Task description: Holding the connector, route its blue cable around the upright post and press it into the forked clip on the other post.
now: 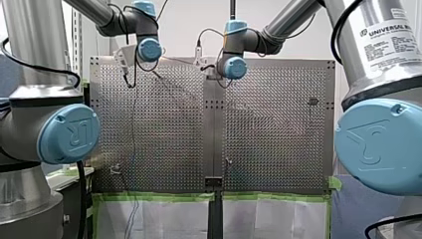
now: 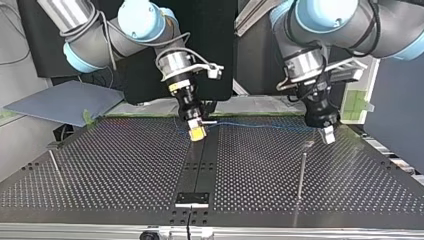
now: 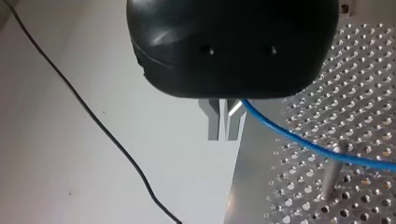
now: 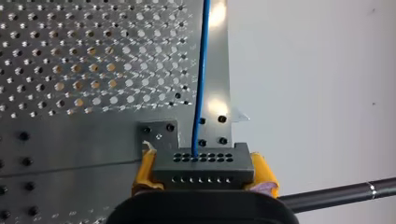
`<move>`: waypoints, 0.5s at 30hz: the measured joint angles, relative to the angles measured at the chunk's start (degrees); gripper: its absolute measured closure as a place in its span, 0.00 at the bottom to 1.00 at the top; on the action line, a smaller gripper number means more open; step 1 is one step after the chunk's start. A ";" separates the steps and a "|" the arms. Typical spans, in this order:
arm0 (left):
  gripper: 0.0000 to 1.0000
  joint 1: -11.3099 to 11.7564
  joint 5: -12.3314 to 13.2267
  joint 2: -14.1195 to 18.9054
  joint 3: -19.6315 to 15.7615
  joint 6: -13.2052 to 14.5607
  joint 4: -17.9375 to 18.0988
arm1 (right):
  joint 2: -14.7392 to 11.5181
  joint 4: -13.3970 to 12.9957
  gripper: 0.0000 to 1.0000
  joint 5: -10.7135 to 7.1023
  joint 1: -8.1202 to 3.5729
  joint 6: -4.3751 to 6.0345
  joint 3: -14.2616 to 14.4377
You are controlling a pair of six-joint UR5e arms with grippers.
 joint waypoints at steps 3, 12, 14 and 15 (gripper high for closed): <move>0.90 1.31 1.32 -0.55 1.39 -1.02 -1.42 | 0.26 0.12 1.00 -0.19 -0.05 0.10 -1.14; 0.90 5.38 5.41 -4.06 5.49 -4.42 -5.48 | 0.76 0.10 1.00 -1.16 -0.59 0.36 -3.05; 0.90 6.41 6.43 -5.08 6.52 -5.19 -6.54 | 1.03 0.17 1.00 -1.58 -0.66 0.44 -3.60; 0.90 6.83 6.86 -5.51 6.94 -5.54 -6.96 | 1.21 0.21 1.00 -1.73 -0.67 0.46 -3.87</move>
